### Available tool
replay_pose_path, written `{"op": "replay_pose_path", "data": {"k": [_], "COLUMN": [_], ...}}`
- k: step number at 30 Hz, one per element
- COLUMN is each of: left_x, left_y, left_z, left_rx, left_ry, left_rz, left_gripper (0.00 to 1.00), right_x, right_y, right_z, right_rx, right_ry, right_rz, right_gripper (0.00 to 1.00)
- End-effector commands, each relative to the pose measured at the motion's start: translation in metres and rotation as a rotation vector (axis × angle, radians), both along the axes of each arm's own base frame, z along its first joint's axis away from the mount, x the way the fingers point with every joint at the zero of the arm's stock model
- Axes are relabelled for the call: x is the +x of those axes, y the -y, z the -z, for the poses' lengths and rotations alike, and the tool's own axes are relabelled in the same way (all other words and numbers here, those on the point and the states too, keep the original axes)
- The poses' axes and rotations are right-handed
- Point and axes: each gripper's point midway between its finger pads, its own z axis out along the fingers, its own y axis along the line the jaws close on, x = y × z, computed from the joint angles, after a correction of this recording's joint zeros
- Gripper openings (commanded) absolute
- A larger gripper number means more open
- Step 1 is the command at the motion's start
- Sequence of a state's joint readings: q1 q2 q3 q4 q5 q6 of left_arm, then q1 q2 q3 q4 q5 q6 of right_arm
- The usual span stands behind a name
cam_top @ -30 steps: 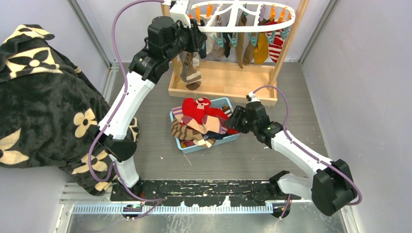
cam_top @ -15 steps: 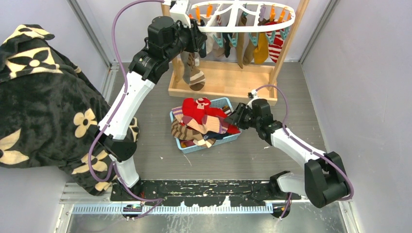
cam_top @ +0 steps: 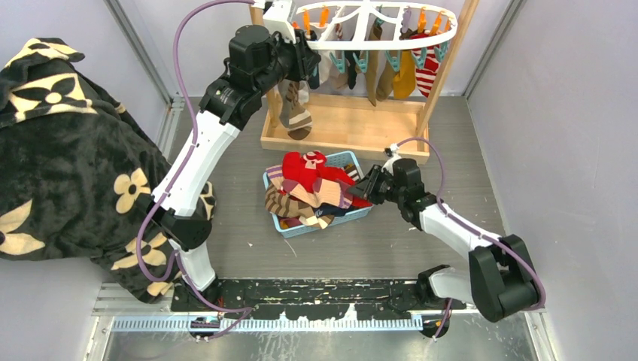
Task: Clip the socks to the hanger
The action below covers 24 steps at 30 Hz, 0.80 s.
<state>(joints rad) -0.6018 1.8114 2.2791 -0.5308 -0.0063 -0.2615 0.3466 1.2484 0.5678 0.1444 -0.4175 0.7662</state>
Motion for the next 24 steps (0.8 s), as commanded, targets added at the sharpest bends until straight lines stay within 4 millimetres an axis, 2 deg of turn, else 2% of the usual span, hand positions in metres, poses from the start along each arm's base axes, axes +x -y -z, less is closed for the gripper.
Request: {"op": "replay_pose_path", "data": {"k": [1, 5, 9, 16, 18, 22, 23, 24], "left_x": [-0.024, -0.023, -0.024, -0.023, -0.023, -0.021, -0.019, -0.019], "left_y": [-0.006, -0.005, -0.002, 0.002, 0.003, 0.004, 0.003, 0.003], "left_z": [-0.045, -0.042, -0.038, -0.033, -0.032, -0.031, -0.029, -0.030], "left_rx": [-0.058, -0.053, -0.043, -0.025, -0.022, -0.019, -0.017, -0.018], "left_ry": [0.093, 0.087, 0.079, 0.077, 0.077, 0.077, 0.075, 0.076], "left_rz": [0.032, 0.028, 0.033, 0.009, 0.008, -0.012, -0.023, -0.029], "left_gripper": [0.00, 0.00, 0.00, 0.00, 0.00, 0.00, 0.00, 0.00], "right_x": [-0.001, -0.004, -0.004, 0.007, 0.015, 0.035, 0.039, 0.044], "right_y": [-0.001, 0.004, 0.009, 0.006, 0.001, -0.018, -0.024, -0.028], "right_z": [-0.045, -0.074, -0.114, -0.176, -0.197, -0.222, -0.237, -0.244], "right_rx": [0.072, 0.059, 0.025, -0.110, -0.135, -0.195, -0.198, -0.211], "right_ry": [0.163, 0.255, 0.382, 0.600, 0.661, 0.712, 0.748, 0.768], "right_rz": [-0.006, 0.000, 0.004, -0.006, -0.014, -0.070, -0.076, -0.085], "right_gripper": [0.14, 0.10, 0.08, 0.07, 0.07, 0.07, 0.07, 0.07]}}
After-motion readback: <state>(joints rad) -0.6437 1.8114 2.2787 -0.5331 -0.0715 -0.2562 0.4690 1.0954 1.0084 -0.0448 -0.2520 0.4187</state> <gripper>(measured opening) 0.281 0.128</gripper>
